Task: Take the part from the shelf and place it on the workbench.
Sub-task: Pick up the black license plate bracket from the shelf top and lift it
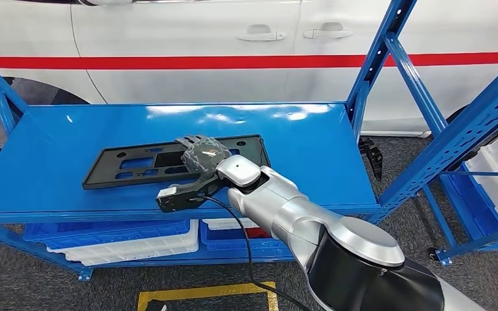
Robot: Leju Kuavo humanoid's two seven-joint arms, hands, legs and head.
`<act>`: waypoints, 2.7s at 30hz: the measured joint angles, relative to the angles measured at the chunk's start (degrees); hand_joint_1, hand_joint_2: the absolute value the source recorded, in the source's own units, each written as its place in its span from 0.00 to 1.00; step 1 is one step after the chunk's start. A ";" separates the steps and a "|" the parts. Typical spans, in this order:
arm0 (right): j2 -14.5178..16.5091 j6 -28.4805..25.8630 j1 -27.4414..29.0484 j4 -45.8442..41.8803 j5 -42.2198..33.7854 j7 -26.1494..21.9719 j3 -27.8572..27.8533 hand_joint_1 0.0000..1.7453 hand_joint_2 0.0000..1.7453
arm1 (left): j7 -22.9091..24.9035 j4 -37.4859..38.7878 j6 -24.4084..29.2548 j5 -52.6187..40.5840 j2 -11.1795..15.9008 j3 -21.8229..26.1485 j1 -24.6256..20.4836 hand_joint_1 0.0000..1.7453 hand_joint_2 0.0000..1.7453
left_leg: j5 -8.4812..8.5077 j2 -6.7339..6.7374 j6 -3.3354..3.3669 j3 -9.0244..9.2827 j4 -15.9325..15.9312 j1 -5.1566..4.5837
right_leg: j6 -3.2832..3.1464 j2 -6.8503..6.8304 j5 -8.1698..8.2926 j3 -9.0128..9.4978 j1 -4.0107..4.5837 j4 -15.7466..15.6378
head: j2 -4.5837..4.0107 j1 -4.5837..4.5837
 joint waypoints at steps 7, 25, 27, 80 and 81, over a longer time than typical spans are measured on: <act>0.00 -0.68 -0.11 0.00 0.68 0.03 -0.01 0.00 0.00 | 0.00 0.00 -0.22 0.53 0.00 0.03 0.02 0.00 0.00 | 0.00 0.00 0.00 0.00 0.00 0.00 | 0.00 0.00 0.00 0.00 0.00 0.00 | 0.00 0.00; 0.00 -6.39 -2.09 -1.68 -4.37 -5.53 -2.31 0.14 1.00 | -1.01 0.00 0.15 0.07 0.10 0.07 -0.28 0.00 0.00 | 0.00 0.00 0.00 0.00 0.00 0.00 | 0.00 0.00 0.00 0.00 0.00 0.01 | 0.00 0.00; 0.00 -7.21 -2.07 -1.67 -5.24 -5.85 -2.62 0.00 1.00 | -1.06 0.00 0.31 0.19 0.17 0.07 -0.28 0.00 0.00 | 0.00 0.00 0.00 0.00 0.00 0.00 | 0.00 -0.01 0.00 0.00 0.00 0.01 | 0.00 0.00; 0.00 -11.41 2.19 -0.15 1.60 -3.77 -5.11 0.00 1.00 | -0.98 0.00 1.17 0.70 0.55 0.09 -0.27 0.00 0.00 | 0.00 0.00 0.00 0.00 0.00 0.00 | 0.00 0.00 0.00 0.00 0.00 0.01 | 0.00 0.00; 0.00 -11.49 2.58 -0.15 2.17 -3.50 -5.05 0.00 1.00 | -0.99 0.00 1.16 0.87 0.54 0.11 -0.27 0.00 0.00 | 0.00 0.00 0.00 0.00 0.00 0.00 | 0.00 0.00 0.00 0.00 0.00 0.01 | 0.00 0.00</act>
